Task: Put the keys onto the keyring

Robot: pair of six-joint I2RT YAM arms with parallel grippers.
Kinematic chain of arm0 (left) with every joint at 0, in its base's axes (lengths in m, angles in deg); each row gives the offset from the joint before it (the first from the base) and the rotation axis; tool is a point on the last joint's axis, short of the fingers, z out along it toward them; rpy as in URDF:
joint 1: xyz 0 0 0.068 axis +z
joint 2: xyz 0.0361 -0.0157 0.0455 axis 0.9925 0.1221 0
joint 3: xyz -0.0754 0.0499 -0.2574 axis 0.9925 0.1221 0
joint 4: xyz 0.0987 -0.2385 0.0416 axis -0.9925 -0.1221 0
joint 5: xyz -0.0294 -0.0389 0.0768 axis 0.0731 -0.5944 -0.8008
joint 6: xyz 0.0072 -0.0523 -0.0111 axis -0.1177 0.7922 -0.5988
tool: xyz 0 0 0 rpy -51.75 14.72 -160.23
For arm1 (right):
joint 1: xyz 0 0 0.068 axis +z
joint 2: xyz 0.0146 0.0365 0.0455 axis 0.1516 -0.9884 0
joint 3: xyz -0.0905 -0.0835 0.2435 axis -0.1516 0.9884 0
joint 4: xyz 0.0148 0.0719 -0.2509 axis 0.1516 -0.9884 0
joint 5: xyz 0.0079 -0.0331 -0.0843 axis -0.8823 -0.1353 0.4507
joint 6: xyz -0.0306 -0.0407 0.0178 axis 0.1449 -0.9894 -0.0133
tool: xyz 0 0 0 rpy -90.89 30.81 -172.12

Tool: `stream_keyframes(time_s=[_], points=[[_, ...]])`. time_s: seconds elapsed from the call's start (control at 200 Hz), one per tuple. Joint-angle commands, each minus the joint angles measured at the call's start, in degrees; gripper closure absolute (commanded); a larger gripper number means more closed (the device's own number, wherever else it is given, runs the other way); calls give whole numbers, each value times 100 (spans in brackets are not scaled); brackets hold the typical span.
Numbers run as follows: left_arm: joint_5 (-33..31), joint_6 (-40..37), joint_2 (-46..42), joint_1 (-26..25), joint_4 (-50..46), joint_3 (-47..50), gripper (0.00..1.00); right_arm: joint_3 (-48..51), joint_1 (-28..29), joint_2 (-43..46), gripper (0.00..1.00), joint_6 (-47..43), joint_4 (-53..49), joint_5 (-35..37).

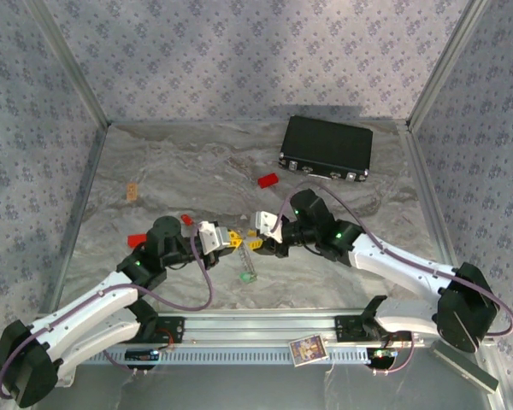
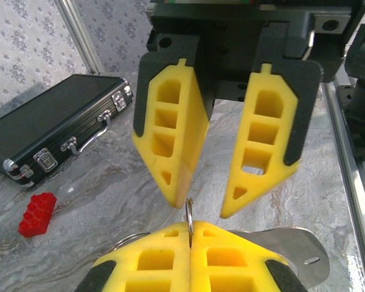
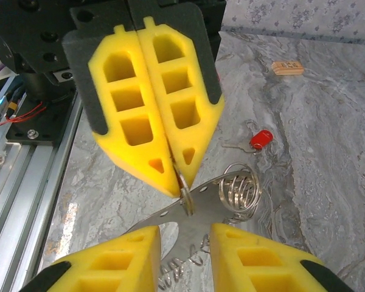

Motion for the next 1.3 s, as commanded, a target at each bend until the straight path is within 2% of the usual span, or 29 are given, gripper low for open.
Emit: stream_keyframes(time_s=[0.0, 0.19, 0.335, 0.624, 0.749, 0.814, 0.954, 1.294], points=[[246, -28, -33, -43, 266, -72, 100, -206, 42, -33, 73, 43, 134, 99], [234, -109, 16, -68, 119, -171, 100, -242, 64, -47, 75, -3, 99, -34], [-84, -125, -44, -69, -91, -277, 100, -240, 16, 78, 71, -58, -22, 161], [-1682, 22, -540, -28, -1018, -854, 100, 36, -393, 603, 70, 385, 293, 877], [-2871, 295, -610, 73, -1347, -1257, 100, 65, -398, 540, 71, 872, 474, 1672], [-3256, 465, -560, 256, -1593, -1514, 100, 81, -374, 474, 72, 1122, 536, 1932], [-3434, 708, -488, 801, -1865, -1802, 100, 111, -79, 84, 72, 1432, 607, 2248], [-3731, 624, -309, 1933, -2022, -1874, 100, -717, 581, -1959, 72, 2525, 787, 2416]])
